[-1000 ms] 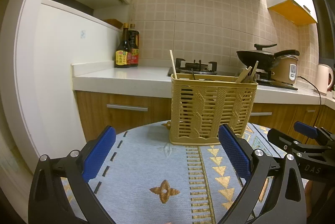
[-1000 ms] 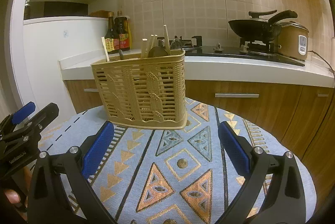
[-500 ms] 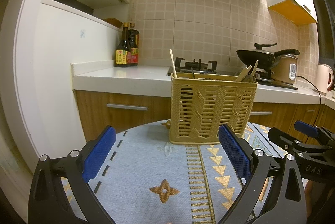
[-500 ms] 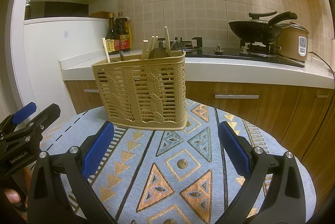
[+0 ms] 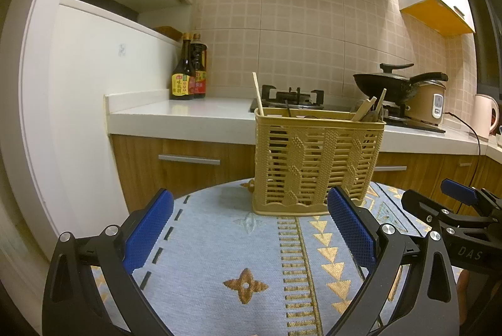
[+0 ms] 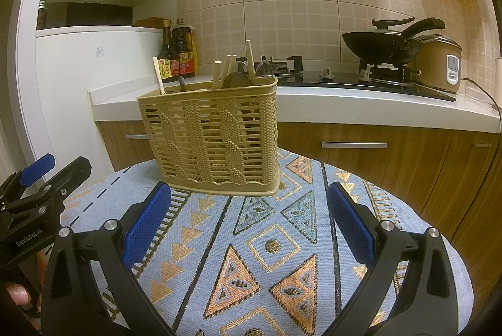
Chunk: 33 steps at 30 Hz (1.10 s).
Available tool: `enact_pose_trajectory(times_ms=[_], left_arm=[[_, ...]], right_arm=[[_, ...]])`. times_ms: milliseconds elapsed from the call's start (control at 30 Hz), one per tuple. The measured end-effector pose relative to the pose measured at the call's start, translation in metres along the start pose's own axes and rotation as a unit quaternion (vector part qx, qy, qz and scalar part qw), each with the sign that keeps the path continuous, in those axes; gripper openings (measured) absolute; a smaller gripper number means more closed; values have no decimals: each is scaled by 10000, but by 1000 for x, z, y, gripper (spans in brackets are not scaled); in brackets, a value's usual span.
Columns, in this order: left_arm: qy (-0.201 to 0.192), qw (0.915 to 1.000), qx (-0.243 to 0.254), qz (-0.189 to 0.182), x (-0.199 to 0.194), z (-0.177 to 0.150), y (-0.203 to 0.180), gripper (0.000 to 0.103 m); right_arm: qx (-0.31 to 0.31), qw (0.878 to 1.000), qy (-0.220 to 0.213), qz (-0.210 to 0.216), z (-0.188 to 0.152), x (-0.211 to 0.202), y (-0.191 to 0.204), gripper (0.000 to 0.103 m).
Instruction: Organize utensils
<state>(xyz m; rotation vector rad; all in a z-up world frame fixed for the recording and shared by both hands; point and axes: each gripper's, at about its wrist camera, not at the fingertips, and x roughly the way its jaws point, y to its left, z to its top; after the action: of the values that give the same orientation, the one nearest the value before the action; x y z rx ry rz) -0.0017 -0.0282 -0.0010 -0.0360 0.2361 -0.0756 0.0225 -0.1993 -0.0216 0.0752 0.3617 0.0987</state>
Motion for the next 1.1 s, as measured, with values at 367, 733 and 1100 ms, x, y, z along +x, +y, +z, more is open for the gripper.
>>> enact_pose_trajectory(times_ms=[367,733,1100], left_arm=[[12,10000,9,7,0,0,0,95],[15,10000,8,3,0,-1,0,95],[20,10000,9,2,1,0,0,95]], right_arm=[[-81,10000,-43,-29,0,-1,2,95],[-48,10000,-31,-12,-1,-1,1,95],[-44,10000,-32,-10,-1,-1,1,95]])
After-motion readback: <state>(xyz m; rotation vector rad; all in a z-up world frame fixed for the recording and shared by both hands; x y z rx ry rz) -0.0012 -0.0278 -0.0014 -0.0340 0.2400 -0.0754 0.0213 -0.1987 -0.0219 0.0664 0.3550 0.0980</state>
